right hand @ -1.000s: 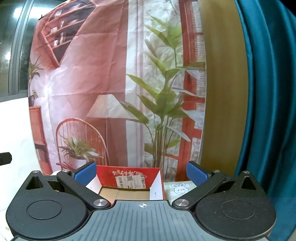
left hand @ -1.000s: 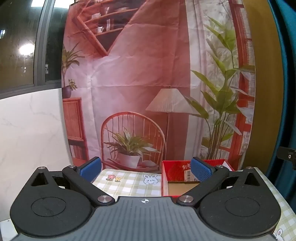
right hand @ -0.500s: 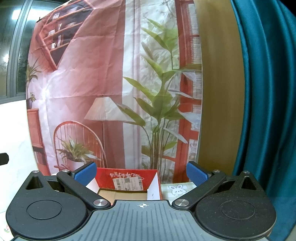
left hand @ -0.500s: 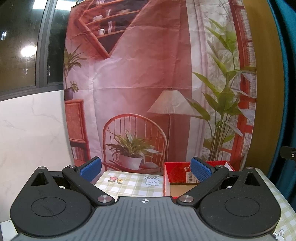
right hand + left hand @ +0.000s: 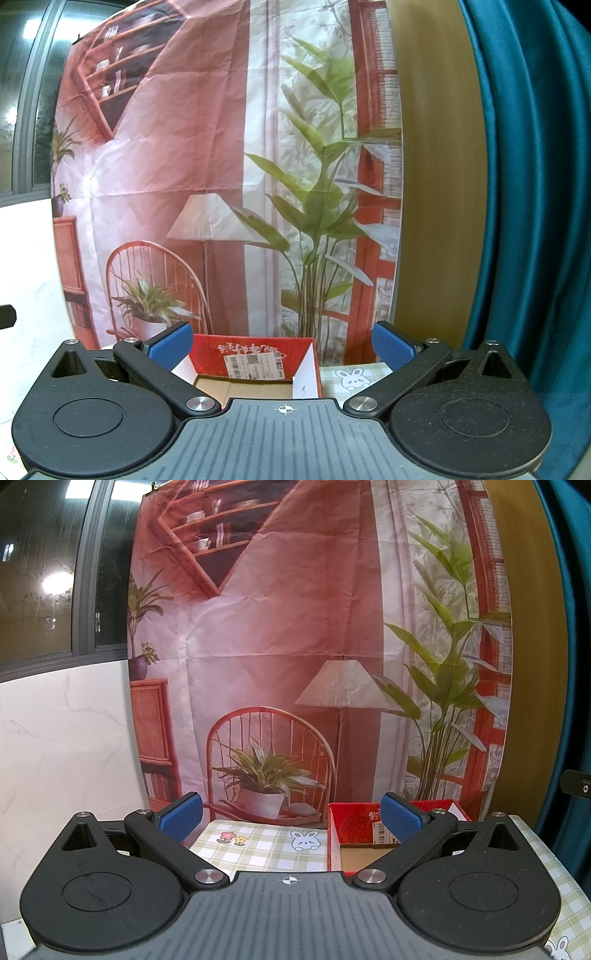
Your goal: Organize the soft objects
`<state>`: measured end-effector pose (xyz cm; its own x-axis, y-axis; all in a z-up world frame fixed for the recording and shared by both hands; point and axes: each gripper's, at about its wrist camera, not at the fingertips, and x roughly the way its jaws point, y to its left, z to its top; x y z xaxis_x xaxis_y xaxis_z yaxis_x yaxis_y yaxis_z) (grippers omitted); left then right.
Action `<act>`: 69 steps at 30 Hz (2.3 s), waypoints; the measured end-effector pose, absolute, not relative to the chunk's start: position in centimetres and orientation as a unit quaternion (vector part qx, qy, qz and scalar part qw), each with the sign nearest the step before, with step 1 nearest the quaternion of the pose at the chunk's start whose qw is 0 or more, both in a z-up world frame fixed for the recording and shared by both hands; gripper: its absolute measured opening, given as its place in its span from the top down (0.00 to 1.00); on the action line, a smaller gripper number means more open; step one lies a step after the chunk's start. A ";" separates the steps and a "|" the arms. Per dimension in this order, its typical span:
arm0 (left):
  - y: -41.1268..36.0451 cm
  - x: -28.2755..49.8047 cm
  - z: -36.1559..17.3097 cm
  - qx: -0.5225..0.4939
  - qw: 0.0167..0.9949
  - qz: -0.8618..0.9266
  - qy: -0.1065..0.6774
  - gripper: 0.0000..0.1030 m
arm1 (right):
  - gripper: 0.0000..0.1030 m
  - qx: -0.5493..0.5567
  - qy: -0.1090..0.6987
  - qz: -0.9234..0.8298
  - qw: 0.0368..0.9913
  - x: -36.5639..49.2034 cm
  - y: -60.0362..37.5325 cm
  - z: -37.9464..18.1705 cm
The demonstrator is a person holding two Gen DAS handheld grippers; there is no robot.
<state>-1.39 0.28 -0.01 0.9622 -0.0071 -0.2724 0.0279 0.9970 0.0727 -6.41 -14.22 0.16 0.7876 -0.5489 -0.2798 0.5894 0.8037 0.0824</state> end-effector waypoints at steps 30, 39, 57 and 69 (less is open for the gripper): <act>0.3 -1.5 -0.1 0.039 0.989 -0.011 0.140 0.00 | 0.00 0.083 0.122 -0.303 0.942 -6.3 -14.0 0.0; 0.3 -1.3 -0.2 0.040 0.989 -0.012 0.142 0.00 | 0.00 0.083 0.123 -0.303 0.941 -6.3 -14.1 -0.2; 0.2 -0.6 -1.3 0.024 0.988 -0.015 0.153 0.00 | 0.00 0.085 0.122 -0.299 0.943 -6.1 -14.4 -1.1; -3.4 3.8 -8.0 0.053 0.971 -0.049 0.226 0.00 | 0.00 0.138 0.164 -0.285 0.934 -4.7 -17.9 -9.4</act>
<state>3.77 -3.37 -8.05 0.8930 -0.0714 -0.4443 0.1192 0.9896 0.0806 -4.66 -17.87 -9.43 0.7841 -0.4869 -0.3848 0.5775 0.7996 0.1651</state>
